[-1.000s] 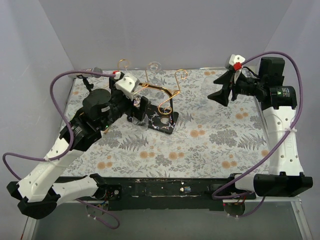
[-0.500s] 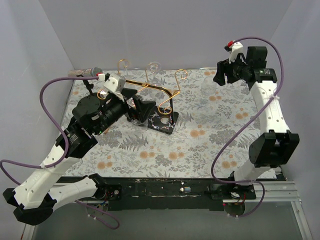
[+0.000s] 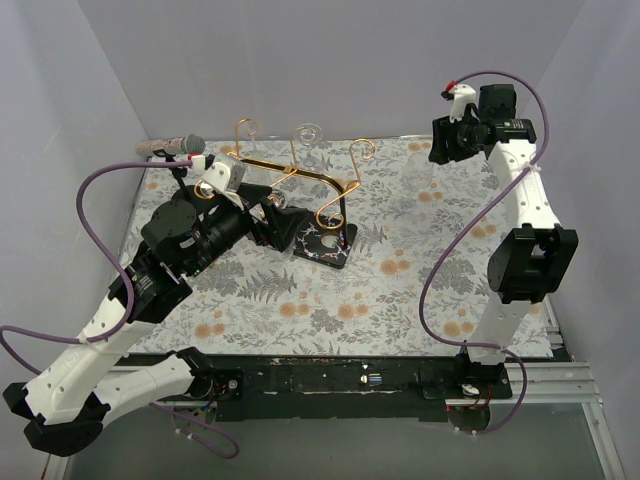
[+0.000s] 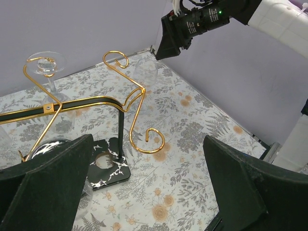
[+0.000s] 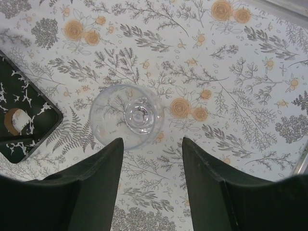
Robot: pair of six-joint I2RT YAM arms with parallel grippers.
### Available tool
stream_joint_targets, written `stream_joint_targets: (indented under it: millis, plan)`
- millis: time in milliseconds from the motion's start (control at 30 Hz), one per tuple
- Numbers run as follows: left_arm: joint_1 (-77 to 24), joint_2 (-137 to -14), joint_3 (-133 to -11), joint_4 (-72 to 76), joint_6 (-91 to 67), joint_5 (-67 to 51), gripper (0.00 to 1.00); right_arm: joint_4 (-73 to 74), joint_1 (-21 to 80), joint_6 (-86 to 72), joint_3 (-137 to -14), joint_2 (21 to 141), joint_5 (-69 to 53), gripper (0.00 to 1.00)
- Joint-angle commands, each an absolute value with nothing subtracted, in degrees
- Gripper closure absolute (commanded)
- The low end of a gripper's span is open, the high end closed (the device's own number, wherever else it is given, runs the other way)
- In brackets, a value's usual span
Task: Place the wine glass upside down on the wine glass rack
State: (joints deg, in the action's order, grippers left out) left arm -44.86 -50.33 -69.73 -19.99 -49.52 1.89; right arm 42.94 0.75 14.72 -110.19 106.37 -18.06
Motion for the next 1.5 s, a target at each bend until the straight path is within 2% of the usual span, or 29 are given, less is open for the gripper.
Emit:
stream_joint_targets:
  millis: [0, 967, 1200, 1467]
  plan:
    - [-44.91, -49.40, -68.99, -19.07, -49.92, 2.37, 0.02, 44.03, 1.14, 15.64, -112.41, 107.75, -17.49, 0.41]
    - [-44.91, -46.85, -66.18, -19.60, -52.47, 2.81, 0.02, 43.50, 3.69, 20.65, -111.97, 110.66, -10.55, 0.74]
    - [-45.00, -46.67, -66.01, -19.60, -52.82, 2.72, 0.02, 43.07, 3.95, 22.06, -111.01, 109.34, -10.02, 0.88]
    - [-44.91, -45.35, -64.95, -18.81, -53.96, 2.29, 0.02, 41.92, 4.31, 24.87, -107.49, 105.12, -10.80, 0.94]
